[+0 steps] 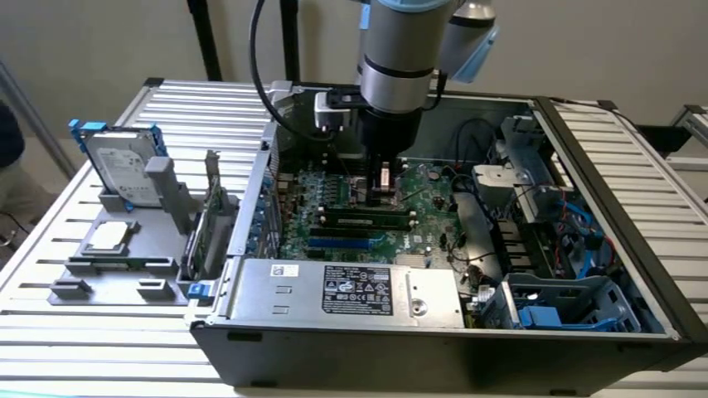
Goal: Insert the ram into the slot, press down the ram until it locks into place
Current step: 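Press down the ram until it locks into place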
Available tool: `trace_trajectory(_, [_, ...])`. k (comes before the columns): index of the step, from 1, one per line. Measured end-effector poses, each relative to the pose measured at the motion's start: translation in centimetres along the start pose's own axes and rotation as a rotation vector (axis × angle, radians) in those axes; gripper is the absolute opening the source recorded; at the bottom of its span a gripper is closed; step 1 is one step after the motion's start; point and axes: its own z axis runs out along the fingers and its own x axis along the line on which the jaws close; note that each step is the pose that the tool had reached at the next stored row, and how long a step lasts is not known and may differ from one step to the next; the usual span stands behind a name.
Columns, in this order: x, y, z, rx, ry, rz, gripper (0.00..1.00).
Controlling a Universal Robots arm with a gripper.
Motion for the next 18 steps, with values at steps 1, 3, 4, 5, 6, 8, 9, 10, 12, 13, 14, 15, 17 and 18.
trace_trajectory(1, [0.01,0.01,-0.27,0.0001,-0.0002,0.0,0.1])
trace_trajectory(3, [0.02,0.01,-0.45,0.0,0.0,0.001,0.1])
trace_trajectory(4, [0.02,0.01,-0.44,0.0001,-0.0001,0.001,0.1])
trace_trajectory(5, [0.02,0.01,-0.45,0.0,-0.0001,0.001,0.1])
trace_trajectory(6, [0.02,0.01,-0.45,0.0001,-0.0001,0.001,0.1])
trace_trajectory(8, [0.02,0.01,-0.45,0.0,-0.0001,0.001,0.1])
trace_trajectory(9, [0.02,0.01,-0.45,0.0,0.0,0.001,0.1])
trace_trajectory(10, [0.02,0.01,-0.45,0.0,0.0,0.001,0.1])
trace_trajectory(12, [0.02,0.01,-0.45,0.0,0.0,0.001,0.1])
trace_trajectory(13, [0.02,0.01,-0.45,0.0,-0.0001,0.001,0.1])
trace_trajectory(14, [0.02,0.01,-0.45,0.0,0.0,0.001,0.1])
trace_trajectory(15, [0.02,0.01,-0.45,0.0,0.0,0.001,0.1])
trace_trajectory(17, [0.02,0.01,-0.45,0.0,0.0,0.001,0.1])
trace_trajectory(18, [0.02,0.01,-0.45,0.0,-0.0001,0.001,0.1])
